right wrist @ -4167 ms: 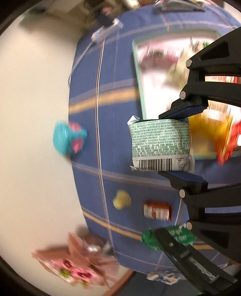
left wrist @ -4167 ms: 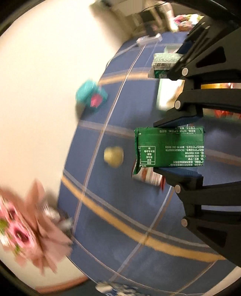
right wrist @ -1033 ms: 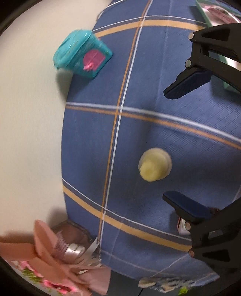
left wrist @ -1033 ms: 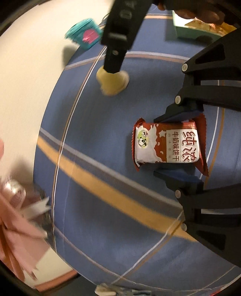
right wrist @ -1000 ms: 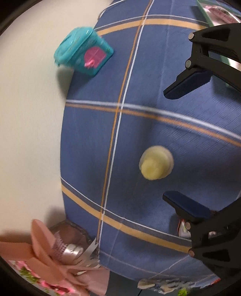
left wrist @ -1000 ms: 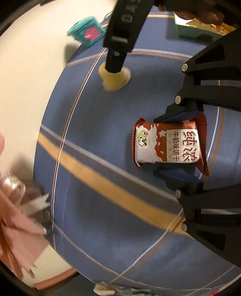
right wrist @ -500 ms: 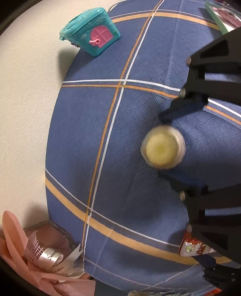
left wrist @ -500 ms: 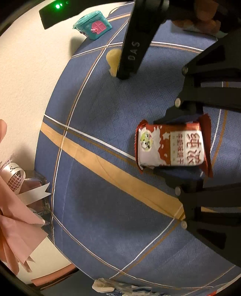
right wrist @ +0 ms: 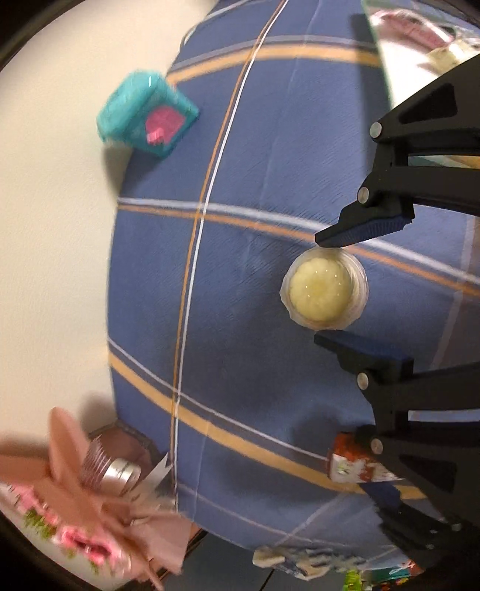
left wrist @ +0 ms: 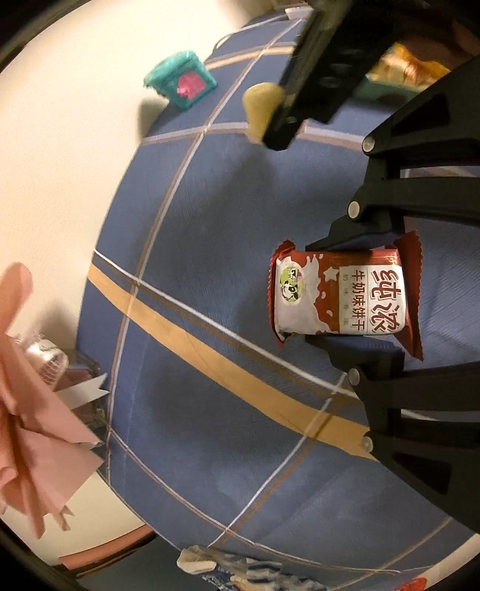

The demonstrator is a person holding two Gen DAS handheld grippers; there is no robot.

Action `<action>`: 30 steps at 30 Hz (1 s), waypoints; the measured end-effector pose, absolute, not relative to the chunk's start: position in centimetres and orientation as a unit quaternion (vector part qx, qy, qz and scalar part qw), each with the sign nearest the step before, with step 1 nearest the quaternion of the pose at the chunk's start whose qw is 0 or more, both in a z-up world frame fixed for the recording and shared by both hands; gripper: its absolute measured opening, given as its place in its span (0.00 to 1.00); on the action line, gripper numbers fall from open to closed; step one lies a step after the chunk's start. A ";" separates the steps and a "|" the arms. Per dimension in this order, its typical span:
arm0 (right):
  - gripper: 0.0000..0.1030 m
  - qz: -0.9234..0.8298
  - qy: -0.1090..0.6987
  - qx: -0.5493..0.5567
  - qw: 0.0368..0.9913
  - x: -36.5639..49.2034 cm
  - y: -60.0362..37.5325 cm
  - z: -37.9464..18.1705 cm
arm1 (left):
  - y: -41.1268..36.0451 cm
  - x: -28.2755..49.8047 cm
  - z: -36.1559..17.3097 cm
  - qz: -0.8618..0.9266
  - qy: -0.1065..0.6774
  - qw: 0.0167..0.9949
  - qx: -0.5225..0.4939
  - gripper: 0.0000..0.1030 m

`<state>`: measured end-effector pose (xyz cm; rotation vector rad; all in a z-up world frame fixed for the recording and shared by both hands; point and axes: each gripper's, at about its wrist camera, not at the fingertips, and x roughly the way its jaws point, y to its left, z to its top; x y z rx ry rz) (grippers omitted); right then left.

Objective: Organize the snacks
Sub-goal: 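Carry the biscuit pack and pudding cup into the tray and release them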

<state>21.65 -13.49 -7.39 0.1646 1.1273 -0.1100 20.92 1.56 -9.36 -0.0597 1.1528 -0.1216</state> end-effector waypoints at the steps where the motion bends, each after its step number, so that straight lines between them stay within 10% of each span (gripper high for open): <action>1: 0.48 -0.052 0.528 0.079 0.844 20.7 -13.6 -6.7 | 1.3 20.3 -8.5 -0.060 0.540 0.839 -0.029 0.40; 15: 0.48 -0.111 0.455 0.108 0.877 5.3 -17.6 1.5 | -3.2 11.0 -2.8 -0.116 0.509 0.852 -0.017 0.40; 30: 0.48 -0.265 0.465 0.208 0.818 -3.9 -31.7 -1.5 | -15.7 3.2 -0.5 -0.281 0.492 0.822 0.054 0.40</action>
